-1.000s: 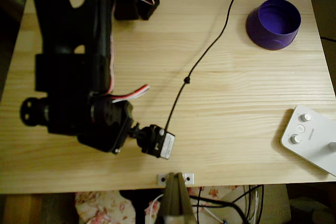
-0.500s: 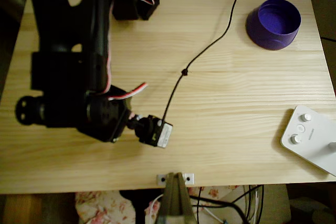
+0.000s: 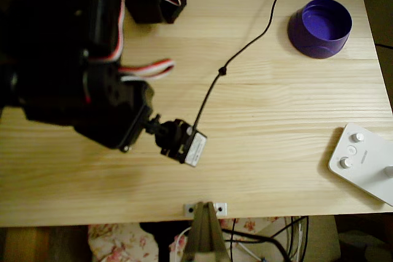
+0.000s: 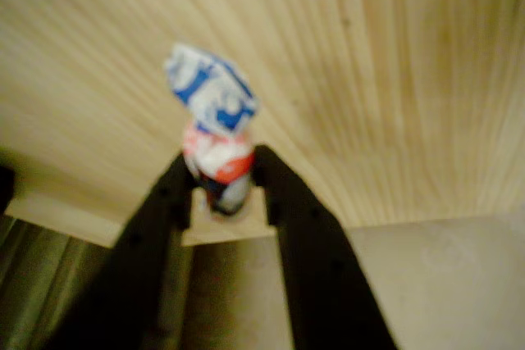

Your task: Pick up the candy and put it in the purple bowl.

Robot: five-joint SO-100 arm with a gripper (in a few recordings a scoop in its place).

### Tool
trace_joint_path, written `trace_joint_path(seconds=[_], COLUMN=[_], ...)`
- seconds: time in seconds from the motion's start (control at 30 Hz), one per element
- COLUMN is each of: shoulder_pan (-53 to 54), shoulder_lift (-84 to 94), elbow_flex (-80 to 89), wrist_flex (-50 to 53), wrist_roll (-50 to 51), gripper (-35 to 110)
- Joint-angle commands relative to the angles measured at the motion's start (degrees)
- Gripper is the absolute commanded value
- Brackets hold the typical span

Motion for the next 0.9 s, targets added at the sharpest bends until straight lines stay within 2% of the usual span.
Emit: trace_joint_path(seconds=[0.0, 0.47, 0.87], shoulder_pan=[-0.6, -6.9, -18.3], shoulder_lift=[10.3, 25.2, 38.8], elbow_flex=[0.0, 7.2, 14.1], wrist_flex=[2.3, 6.8, 7.3], wrist_roll=[1.4, 14.9, 22.1], gripper=[8, 8, 8])
